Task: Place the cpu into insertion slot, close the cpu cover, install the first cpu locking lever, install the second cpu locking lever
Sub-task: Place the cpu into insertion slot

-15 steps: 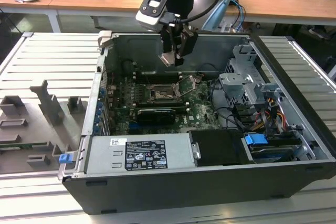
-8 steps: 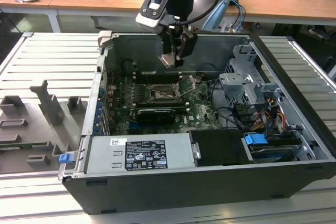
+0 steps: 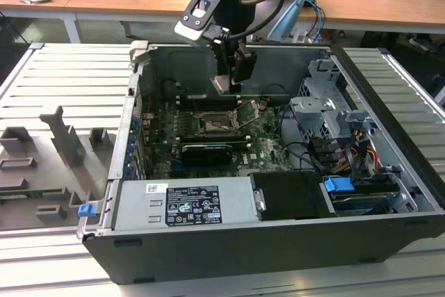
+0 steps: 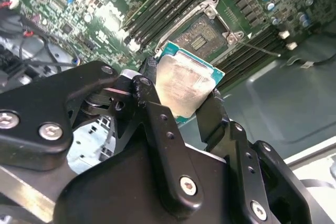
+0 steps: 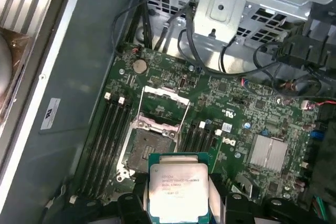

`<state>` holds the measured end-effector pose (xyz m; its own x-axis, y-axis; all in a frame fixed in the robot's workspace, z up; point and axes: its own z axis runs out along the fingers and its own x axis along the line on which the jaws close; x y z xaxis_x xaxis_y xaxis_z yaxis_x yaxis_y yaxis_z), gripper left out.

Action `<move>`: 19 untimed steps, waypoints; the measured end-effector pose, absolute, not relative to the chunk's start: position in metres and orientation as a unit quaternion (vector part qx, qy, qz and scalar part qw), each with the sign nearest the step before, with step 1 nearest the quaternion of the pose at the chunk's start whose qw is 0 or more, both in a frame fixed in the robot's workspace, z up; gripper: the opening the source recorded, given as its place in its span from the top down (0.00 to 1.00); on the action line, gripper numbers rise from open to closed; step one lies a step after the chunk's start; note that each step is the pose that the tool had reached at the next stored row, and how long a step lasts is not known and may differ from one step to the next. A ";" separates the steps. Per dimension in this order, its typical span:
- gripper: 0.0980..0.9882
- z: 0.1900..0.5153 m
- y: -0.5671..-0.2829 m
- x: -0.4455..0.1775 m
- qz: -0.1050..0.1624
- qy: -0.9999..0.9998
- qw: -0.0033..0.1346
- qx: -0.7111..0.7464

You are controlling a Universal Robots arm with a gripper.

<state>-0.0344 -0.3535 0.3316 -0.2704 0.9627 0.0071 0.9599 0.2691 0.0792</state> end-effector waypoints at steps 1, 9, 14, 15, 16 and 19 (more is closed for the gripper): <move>0.50 0.330 -0.354 -0.034 0.034 0.794 0.021 0.607; 0.50 0.323 -0.354 -0.034 0.033 0.787 0.022 0.616; 0.50 0.318 -0.353 -0.034 0.033 0.784 0.022 0.620; 0.50 0.318 -0.353 -0.034 0.033 0.782 0.022 0.622; 0.50 0.317 -0.353 -0.034 0.033 0.776 0.022 0.630; 0.50 0.314 -0.353 -0.034 0.033 0.763 0.023 0.645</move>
